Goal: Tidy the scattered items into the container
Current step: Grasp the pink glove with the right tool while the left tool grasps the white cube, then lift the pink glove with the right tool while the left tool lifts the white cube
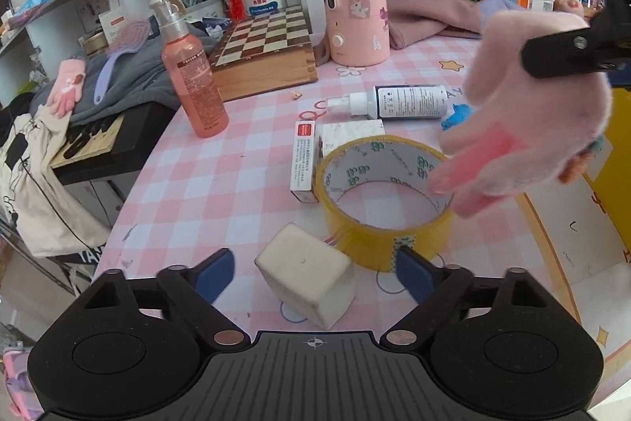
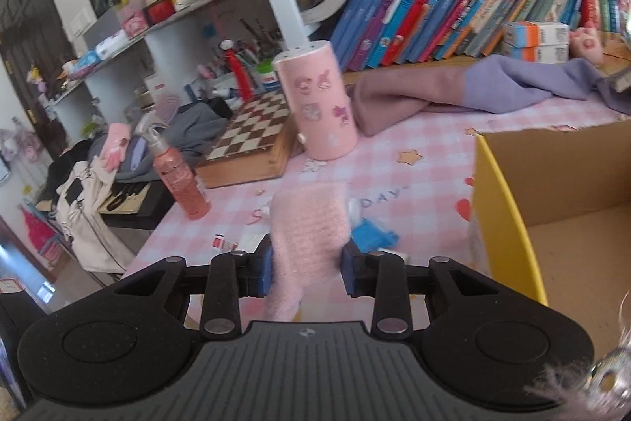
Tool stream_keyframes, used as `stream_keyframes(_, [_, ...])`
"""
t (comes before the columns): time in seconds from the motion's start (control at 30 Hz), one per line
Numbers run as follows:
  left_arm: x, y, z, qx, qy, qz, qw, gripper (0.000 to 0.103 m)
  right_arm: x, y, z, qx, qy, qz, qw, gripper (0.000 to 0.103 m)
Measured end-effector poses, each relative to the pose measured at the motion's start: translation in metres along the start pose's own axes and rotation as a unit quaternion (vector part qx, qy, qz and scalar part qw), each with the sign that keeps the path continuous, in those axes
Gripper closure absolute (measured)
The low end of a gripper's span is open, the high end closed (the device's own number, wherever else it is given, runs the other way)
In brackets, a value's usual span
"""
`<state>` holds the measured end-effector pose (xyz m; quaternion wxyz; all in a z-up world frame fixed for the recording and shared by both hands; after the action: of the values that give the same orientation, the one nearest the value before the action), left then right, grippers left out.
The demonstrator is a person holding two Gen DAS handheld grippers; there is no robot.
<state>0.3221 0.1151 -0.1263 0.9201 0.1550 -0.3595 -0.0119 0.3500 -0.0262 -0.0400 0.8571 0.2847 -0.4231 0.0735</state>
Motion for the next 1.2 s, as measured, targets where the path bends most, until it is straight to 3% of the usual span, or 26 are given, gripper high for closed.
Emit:
stream_keyframes(0.03, [-0.002,0.001,-0.002,-0.002,0.004,0.0,1.0,0.035,-0.001,0.0,0.001,-0.004,0.001,-0.002,1.0,0.072])
stream_keyframes(0.1, [-0.006,0.004,-0.006,-0.004,0.016,0.005,0.9998,0.057,-0.003,-0.001,0.005,-0.009,0.0,-0.006,1.0,0.072])
stream_keyframes(0.27, [-0.003,0.014,-0.001,-0.021,0.012,0.03,0.9993,0.065,-0.008,0.005,0.007,-0.013,0.003,-0.003,1.0,0.072])
stream_keyframes(0.7, [0.036,0.05,0.073,-0.057,-0.075,0.09,0.9914,0.068,-0.01,0.035,0.008,-0.022,0.013,0.027,0.999,0.071])
stream_keyframes(0.93, [0.047,0.071,0.111,-0.055,-0.116,0.104,0.9862,0.068,-0.014,0.058,0.009,-0.014,0.023,0.043,0.999,0.071])
stream_keyframes(1.2, [0.041,0.088,0.125,-0.05,-0.131,0.12,0.9829,0.068,-0.012,0.08,0.009,-0.012,0.011,0.067,0.998,0.071])
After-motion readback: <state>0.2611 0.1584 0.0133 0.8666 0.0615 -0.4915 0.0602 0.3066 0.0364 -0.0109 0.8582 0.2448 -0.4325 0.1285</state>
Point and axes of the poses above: each gripper's, at about its wrist camera, not at the fingertips, and z roughly against the way its jaws point, y to its left, x to its top, the point moved 6 cm from there along -z, roughly the way its jaws point, and after that the axes turned 12 degrees about x, right-handed, at the moved point
